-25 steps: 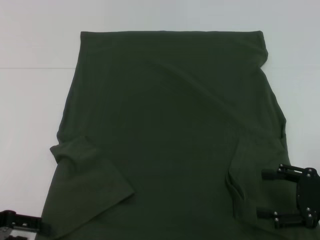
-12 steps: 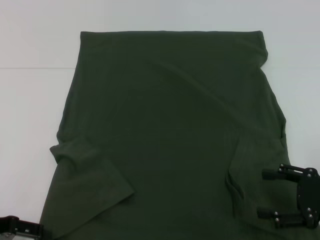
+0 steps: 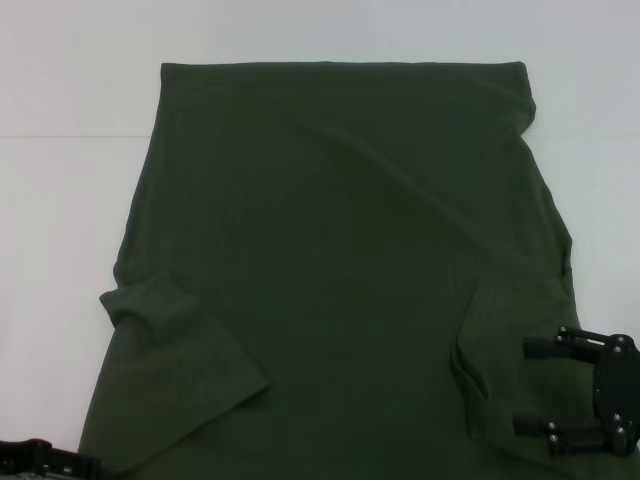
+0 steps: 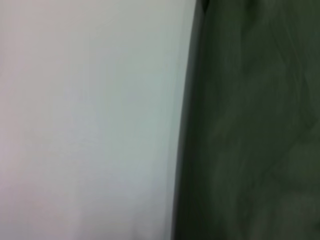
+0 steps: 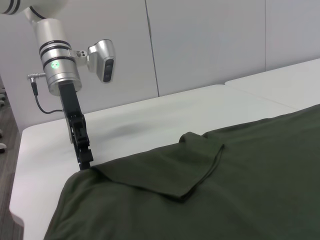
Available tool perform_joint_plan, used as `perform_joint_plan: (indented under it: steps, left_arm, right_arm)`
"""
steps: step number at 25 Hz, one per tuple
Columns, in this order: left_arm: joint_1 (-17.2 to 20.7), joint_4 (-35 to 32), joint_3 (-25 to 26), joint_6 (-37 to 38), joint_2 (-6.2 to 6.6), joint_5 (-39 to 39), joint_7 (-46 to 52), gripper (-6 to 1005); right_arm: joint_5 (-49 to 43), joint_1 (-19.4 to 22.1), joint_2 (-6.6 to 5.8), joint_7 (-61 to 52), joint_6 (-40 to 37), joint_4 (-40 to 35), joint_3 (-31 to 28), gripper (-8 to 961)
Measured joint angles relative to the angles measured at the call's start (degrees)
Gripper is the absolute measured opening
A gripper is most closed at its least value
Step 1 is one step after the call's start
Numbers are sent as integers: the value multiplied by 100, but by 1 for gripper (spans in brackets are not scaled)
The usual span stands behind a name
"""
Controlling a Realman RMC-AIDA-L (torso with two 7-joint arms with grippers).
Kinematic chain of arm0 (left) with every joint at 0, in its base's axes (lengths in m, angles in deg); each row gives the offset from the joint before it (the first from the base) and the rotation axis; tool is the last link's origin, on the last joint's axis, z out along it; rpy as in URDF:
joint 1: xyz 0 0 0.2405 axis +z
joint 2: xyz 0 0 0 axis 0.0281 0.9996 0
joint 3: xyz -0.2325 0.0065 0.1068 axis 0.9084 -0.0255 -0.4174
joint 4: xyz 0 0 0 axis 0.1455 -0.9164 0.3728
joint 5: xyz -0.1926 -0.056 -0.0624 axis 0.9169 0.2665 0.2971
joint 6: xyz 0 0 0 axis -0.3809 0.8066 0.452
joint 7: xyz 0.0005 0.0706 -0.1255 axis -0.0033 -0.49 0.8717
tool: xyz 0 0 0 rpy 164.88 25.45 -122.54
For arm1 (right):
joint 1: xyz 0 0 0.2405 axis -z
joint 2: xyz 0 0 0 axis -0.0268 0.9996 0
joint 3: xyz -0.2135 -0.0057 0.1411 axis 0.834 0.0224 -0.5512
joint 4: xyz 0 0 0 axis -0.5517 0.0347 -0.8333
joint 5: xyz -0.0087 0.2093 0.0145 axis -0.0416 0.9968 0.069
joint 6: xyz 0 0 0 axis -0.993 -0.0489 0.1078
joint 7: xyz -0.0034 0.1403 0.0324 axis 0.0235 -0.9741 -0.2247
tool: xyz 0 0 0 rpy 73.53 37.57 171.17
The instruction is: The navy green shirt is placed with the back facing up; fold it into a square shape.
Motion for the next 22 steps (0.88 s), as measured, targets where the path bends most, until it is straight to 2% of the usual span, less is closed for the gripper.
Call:
perform_joint_plan:
  steps: [22]
  left_arm:
    - [-234,11,11,30,-150,69,46,896]
  right_arm:
    - [9,0,0,-8,1,8,0,946]
